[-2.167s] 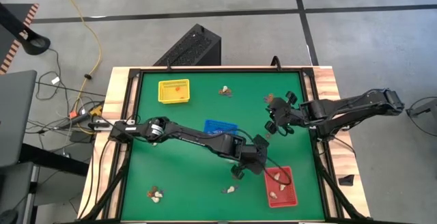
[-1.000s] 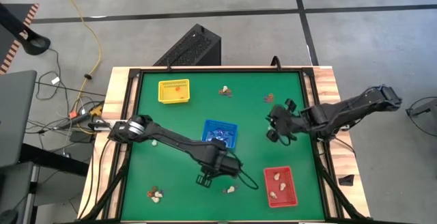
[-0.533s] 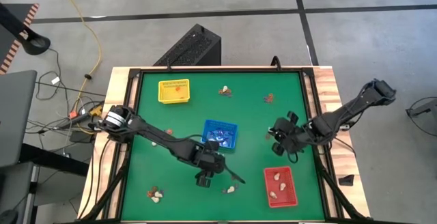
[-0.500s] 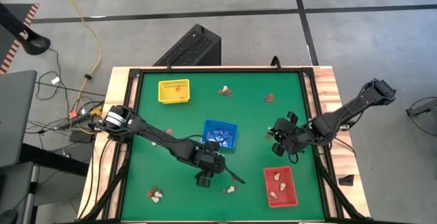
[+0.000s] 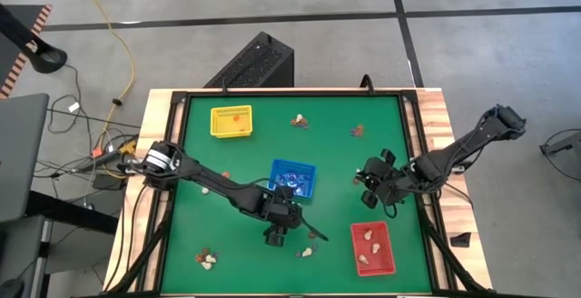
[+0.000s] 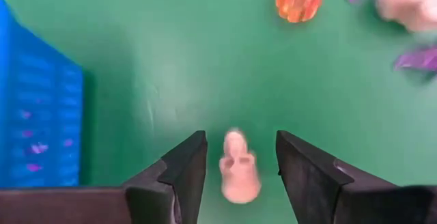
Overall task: Sort Halloween decoration
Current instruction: Put the skull toy into the red bin
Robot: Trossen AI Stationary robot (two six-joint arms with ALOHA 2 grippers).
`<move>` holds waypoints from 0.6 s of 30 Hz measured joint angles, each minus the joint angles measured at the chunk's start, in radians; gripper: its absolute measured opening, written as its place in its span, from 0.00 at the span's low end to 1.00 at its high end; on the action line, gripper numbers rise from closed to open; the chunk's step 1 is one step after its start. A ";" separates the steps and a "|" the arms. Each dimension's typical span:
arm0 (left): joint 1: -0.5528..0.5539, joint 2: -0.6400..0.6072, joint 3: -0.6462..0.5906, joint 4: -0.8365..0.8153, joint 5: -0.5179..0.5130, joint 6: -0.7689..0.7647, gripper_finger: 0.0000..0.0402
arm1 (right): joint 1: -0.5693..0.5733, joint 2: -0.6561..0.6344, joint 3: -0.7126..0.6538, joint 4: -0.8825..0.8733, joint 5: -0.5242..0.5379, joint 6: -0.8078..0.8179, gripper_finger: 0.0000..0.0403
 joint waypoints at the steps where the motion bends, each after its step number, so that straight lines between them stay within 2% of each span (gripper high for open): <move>1: 0.000 0.009 -0.002 -0.014 -0.001 0.000 0.42 | 0.000 0.000 0.000 0.000 0.000 0.000 0.21; 13: 0.001 0.029 0.000 -0.016 0.007 0.000 0.41 | 0.000 0.000 -0.001 0.006 0.000 0.000 0.21; 18: 0.003 0.029 0.000 -0.024 0.006 0.001 0.30 | 0.000 0.000 -0.001 0.006 -0.001 0.000 0.21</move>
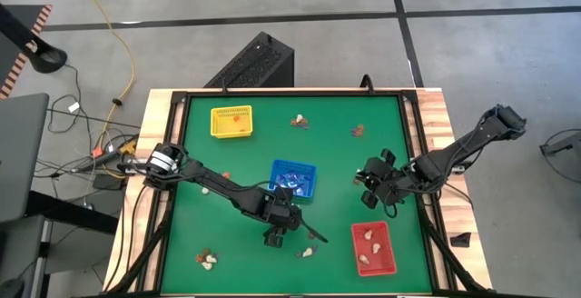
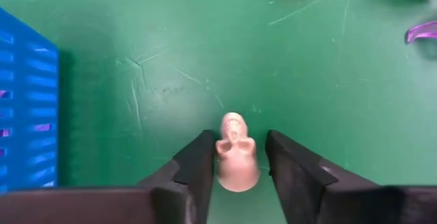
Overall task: Sort Halloween decoration
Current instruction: Put the skull toy into the red bin
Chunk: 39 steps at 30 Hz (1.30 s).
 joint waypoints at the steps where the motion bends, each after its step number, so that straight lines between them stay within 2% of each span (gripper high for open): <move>1: 0.001 0.000 0.000 0.000 0.001 0.000 0.27 | 0.000 0.000 0.000 0.000 0.000 0.000 0.21; 7: 0.001 -0.002 0.000 0.009 -0.003 0.003 0.14 | 0.000 0.000 0.000 0.001 0.000 0.000 0.21; 11: 0.001 0.003 0.044 0.018 0.007 0.025 0.16 | 0.000 0.000 0.000 0.001 -0.001 0.000 0.21; 13: 0.000 0.002 0.071 0.085 0.008 0.060 0.19 | 0.000 0.000 0.000 0.002 -0.001 0.000 0.21; 16: -0.003 0.002 0.086 0.291 0.012 0.128 0.21 | 0.000 0.000 0.000 0.005 0.000 0.000 0.21; 19: -0.003 0.040 0.089 0.603 0.028 0.203 0.19 | 0.000 0.000 0.000 0.009 0.000 0.000 0.21; 22: 0.007 0.113 0.089 0.911 0.056 0.269 0.17 | 0.000 0.000 0.000 0.013 0.000 0.000 0.21; 25: 0.022 0.199 0.132 1.090 0.108 0.290 0.17 | 0.000 0.000 0.000 0.015 0.000 -0.001 0.21; 28: 0.038 0.284 0.260 1.079 0.177 0.272 0.17 | 0.000 0.000 0.000 0.014 0.000 -0.001 0.21; 30: 0.044 0.339 0.362 1.003 0.206 0.268 0.18 | 0.000 0.000 0.000 0.015 -0.001 -0.001 0.21; 35: 0.047 0.436 0.616 0.706 0.192 0.274 0.20 | 0.001 0.000 0.000 0.015 -0.001 -0.001 0.21; 39: 0.046 0.454 0.705 0.552 0.171 0.308 0.25 | 0.002 -0.001 0.000 0.013 -0.005 -0.005 0.21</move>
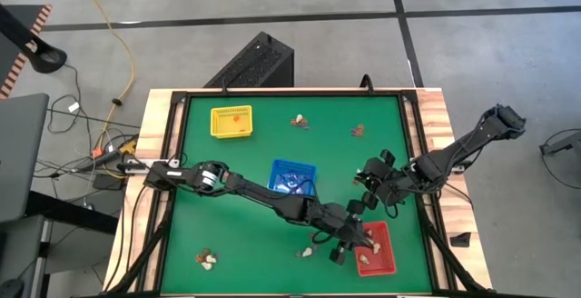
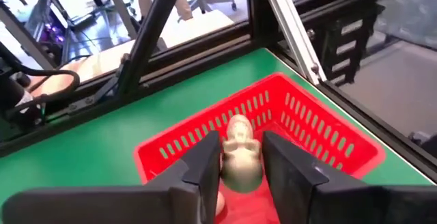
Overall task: Sort Halloween decoration
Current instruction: Put the skull toy into the red bin, then put the pumpkin toy into the yellow bin
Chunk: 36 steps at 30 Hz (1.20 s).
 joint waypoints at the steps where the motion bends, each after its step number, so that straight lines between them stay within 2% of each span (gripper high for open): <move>1: 0.000 0.000 0.001 0.000 0.001 0.003 0.27 | 0.000 0.000 0.000 0.002 0.000 0.000 0.21; 7: -0.002 0.000 0.000 0.004 -0.001 0.003 0.39 | 0.000 0.000 0.000 0.007 0.000 -0.007 0.21; 10: -0.002 -0.002 -0.004 -0.011 -0.043 0.017 0.45 | -0.002 0.001 0.000 0.009 0.001 -0.006 0.21; 15: -0.011 -0.089 -0.006 -0.185 -0.114 0.026 0.50 | -0.001 -0.003 0.000 0.076 0.005 -0.020 0.21; 21: -0.059 -0.185 -0.002 -0.442 -0.229 0.041 0.48 | -0.008 0.000 0.000 0.109 0.014 -0.045 0.21; 27: -0.118 -0.207 -0.007 -0.780 -0.515 0.054 0.42 | -0.027 -0.001 0.000 0.199 0.058 -0.048 0.21; 32: -0.116 -0.206 -0.007 -0.912 -0.501 0.061 0.36 | -0.050 0.000 0.000 0.285 0.057 -0.048 0.21; 36: -0.110 -0.261 -0.008 -0.993 -0.492 0.032 0.30 | -0.055 0.000 0.000 0.316 0.050 -0.049 0.21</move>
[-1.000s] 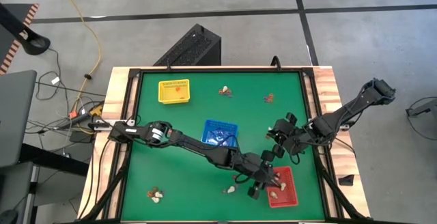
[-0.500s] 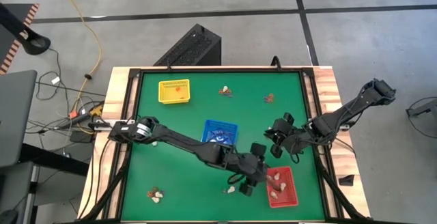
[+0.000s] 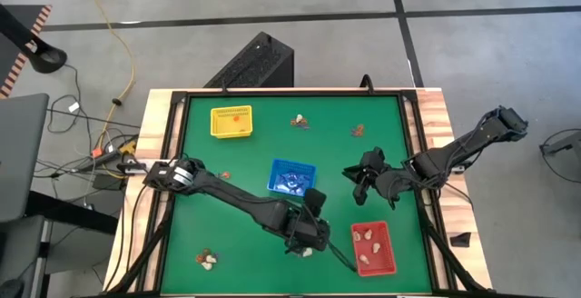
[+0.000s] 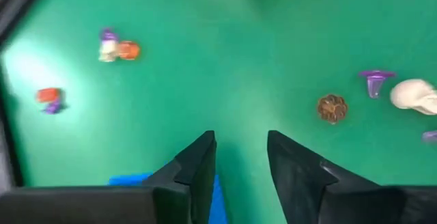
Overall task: Sort Halloween decoration
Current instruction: Put the pumpkin toy into the yellow bin
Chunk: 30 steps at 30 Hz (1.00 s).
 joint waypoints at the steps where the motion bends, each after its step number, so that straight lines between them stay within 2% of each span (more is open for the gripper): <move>1: 0.000 -0.020 0.001 -0.013 -0.001 -0.014 0.29 | 0.000 0.000 0.000 0.000 -0.003 0.000 0.21; 9: 0.004 -0.093 0.002 -0.094 -0.046 -0.066 0.19 | 0.003 0.000 0.000 0.003 -0.057 -0.093 0.21; 15: 0.039 -0.122 0.001 -0.369 -0.097 -0.226 0.13 | -0.001 0.000 0.000 0.003 -0.085 -0.202 0.21; 20: 0.034 -0.217 -0.016 -0.594 -0.130 -0.418 0.11 | 0.004 0.000 0.000 -0.005 -0.103 -0.256 0.21; 24: 0.002 -0.357 -0.170 -0.607 -0.125 -0.596 0.11 | 0.018 0.000 0.000 -0.012 -0.102 -0.295 0.21; 30: -0.009 -0.608 -0.513 -0.565 -0.048 -0.926 0.11 | 0.051 0.001 -0.029 0.012 -0.076 -0.374 0.21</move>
